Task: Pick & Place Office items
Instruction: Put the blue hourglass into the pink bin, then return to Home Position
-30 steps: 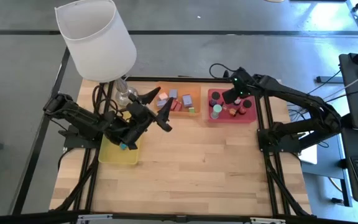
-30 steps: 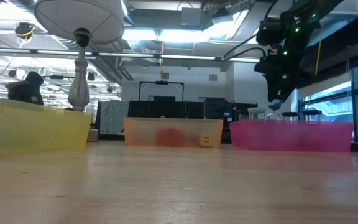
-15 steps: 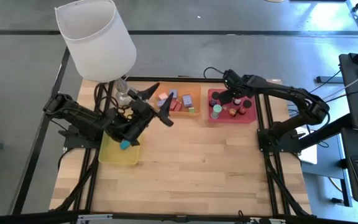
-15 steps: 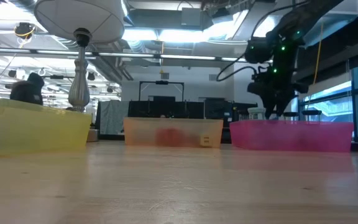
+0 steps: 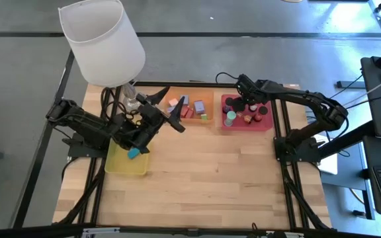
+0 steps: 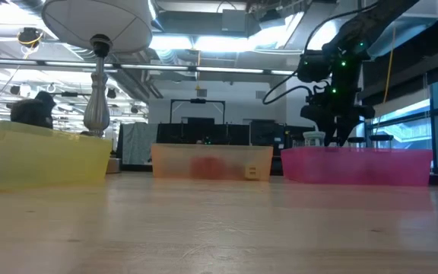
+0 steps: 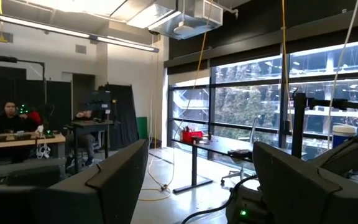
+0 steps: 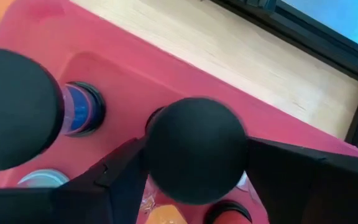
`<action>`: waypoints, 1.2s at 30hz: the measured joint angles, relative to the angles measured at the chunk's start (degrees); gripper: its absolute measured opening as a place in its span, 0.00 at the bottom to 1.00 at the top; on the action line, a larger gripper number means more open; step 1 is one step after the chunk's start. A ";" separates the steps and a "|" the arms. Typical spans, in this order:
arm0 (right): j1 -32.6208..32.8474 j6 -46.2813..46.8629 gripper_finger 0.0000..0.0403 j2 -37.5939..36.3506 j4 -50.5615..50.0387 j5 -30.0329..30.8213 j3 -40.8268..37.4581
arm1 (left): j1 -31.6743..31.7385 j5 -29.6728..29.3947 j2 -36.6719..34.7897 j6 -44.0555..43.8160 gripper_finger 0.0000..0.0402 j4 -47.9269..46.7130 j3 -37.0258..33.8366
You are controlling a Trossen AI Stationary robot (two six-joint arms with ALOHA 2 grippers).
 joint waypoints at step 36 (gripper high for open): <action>6.81 -15.98 0.84 -23.88 -12.15 2.19 13.35 | -6.52 -25.09 -1.22 11.04 0.71 0.50 -0.02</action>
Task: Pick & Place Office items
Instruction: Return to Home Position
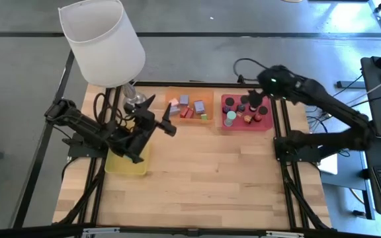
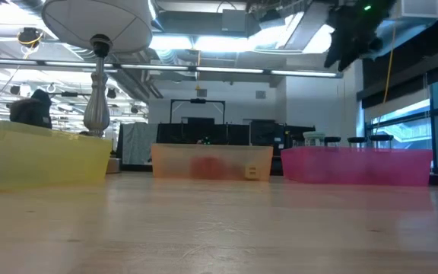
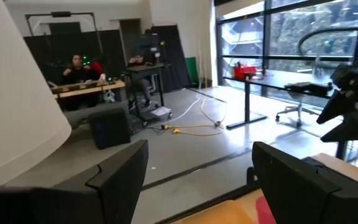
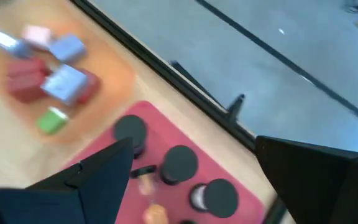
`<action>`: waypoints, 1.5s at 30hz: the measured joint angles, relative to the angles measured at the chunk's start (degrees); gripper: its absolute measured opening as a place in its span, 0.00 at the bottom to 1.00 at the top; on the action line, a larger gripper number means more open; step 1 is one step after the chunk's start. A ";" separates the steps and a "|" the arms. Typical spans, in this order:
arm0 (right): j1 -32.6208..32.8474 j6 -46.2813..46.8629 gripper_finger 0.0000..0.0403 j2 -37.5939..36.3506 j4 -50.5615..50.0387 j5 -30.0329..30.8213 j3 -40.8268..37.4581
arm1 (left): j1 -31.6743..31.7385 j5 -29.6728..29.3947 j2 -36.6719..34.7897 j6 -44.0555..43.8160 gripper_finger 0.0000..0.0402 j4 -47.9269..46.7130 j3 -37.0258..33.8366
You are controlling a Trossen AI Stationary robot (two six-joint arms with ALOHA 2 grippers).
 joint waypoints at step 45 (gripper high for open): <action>3.84 24.15 0.84 -56.10 34.56 -12.32 -54.19 | -0.72 0.00 0.00 -7.13 0.70 0.00 0.00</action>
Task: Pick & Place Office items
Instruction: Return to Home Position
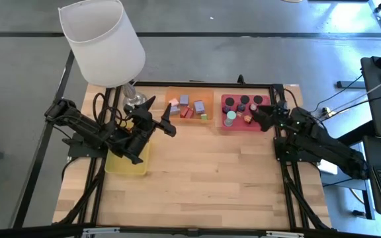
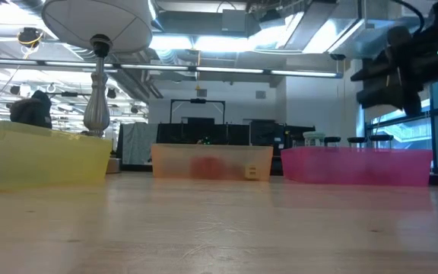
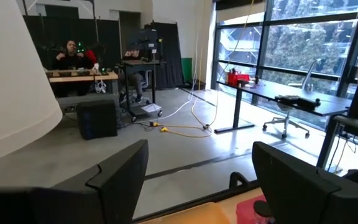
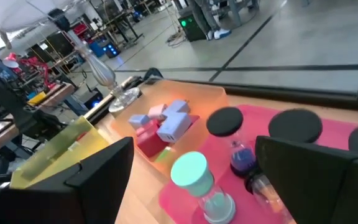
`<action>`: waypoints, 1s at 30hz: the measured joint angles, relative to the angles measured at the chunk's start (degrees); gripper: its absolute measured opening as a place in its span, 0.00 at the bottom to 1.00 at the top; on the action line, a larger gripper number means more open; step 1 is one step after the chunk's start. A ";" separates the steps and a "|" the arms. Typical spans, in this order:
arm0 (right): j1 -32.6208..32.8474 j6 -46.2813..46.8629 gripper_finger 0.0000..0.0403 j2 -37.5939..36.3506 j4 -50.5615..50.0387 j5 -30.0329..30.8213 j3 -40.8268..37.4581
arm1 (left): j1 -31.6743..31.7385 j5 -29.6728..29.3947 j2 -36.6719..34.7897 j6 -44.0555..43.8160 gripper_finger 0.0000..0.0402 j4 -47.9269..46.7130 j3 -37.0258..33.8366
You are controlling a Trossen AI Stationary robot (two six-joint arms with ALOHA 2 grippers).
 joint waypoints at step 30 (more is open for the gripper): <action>0.00 -2.16 0.82 0.48 3.34 7.11 -6.92 | 0.00 0.01 0.02 -0.15 0.70 -0.02 0.00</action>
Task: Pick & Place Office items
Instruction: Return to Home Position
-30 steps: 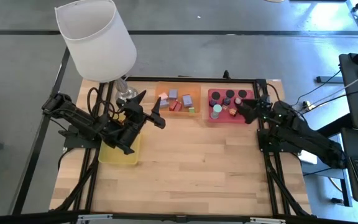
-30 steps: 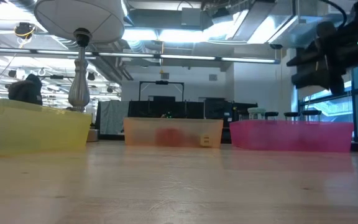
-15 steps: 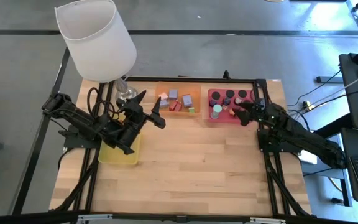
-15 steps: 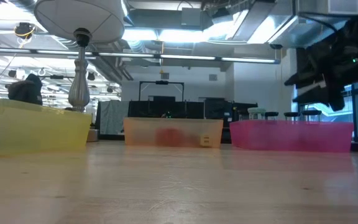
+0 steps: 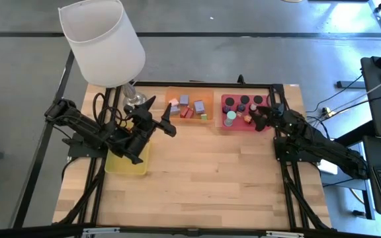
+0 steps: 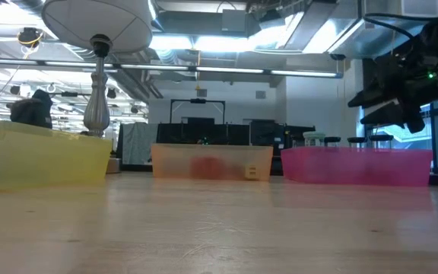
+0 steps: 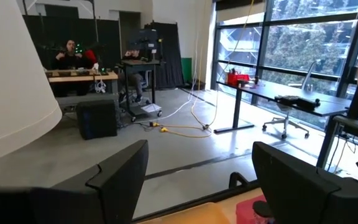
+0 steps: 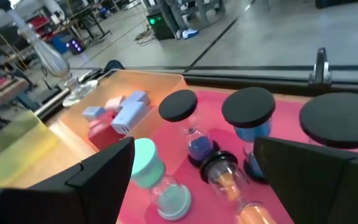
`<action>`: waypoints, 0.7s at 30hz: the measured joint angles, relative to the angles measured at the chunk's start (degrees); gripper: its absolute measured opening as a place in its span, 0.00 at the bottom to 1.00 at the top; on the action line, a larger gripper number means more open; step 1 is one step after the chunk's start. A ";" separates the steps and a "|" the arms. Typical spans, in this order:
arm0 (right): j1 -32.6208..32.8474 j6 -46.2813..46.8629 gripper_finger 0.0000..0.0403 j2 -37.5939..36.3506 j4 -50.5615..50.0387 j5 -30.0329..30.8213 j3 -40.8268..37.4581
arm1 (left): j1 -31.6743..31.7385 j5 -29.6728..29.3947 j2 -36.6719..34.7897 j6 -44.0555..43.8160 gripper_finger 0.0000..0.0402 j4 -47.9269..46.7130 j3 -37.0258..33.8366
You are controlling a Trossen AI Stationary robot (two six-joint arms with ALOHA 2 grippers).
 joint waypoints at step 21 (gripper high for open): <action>0.00 -1.17 0.82 0.02 -0.01 0.45 0.00 | 18.78 58.60 0.52 -50.02 0.70 -38.22 -0.02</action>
